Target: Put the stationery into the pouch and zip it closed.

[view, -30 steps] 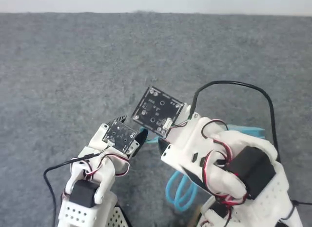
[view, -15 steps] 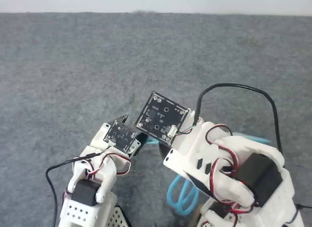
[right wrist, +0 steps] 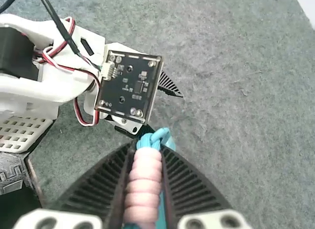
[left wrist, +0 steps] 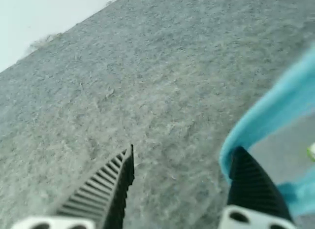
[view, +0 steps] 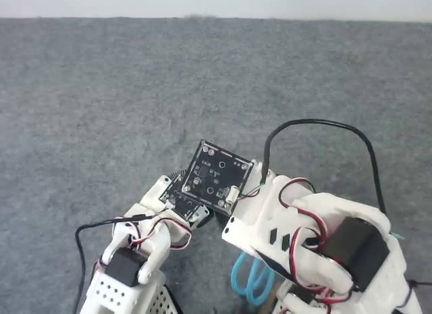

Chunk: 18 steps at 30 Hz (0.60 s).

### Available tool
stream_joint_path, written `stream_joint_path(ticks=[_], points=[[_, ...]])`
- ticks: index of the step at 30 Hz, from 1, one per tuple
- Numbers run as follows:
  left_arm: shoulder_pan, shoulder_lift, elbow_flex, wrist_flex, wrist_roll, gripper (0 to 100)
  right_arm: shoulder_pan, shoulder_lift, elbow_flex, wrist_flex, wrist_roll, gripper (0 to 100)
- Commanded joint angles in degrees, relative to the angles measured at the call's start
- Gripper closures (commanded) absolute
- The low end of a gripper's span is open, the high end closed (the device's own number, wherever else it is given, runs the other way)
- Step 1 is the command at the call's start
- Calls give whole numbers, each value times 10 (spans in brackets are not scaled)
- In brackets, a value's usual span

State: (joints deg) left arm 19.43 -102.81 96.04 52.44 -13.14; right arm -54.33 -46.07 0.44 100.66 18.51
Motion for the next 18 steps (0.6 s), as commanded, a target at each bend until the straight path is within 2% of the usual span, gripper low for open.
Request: stream_joint_path(ticks=[1,12,18], points=[[13,4,0,-9,-7,711,-15,-29,-34,19,14,993],[10,4,-7,-8,-7,710,-12,-29,8,-7,48,993],[10,4,-50,40,-7,709,-12,8,6,-10,51,993]])
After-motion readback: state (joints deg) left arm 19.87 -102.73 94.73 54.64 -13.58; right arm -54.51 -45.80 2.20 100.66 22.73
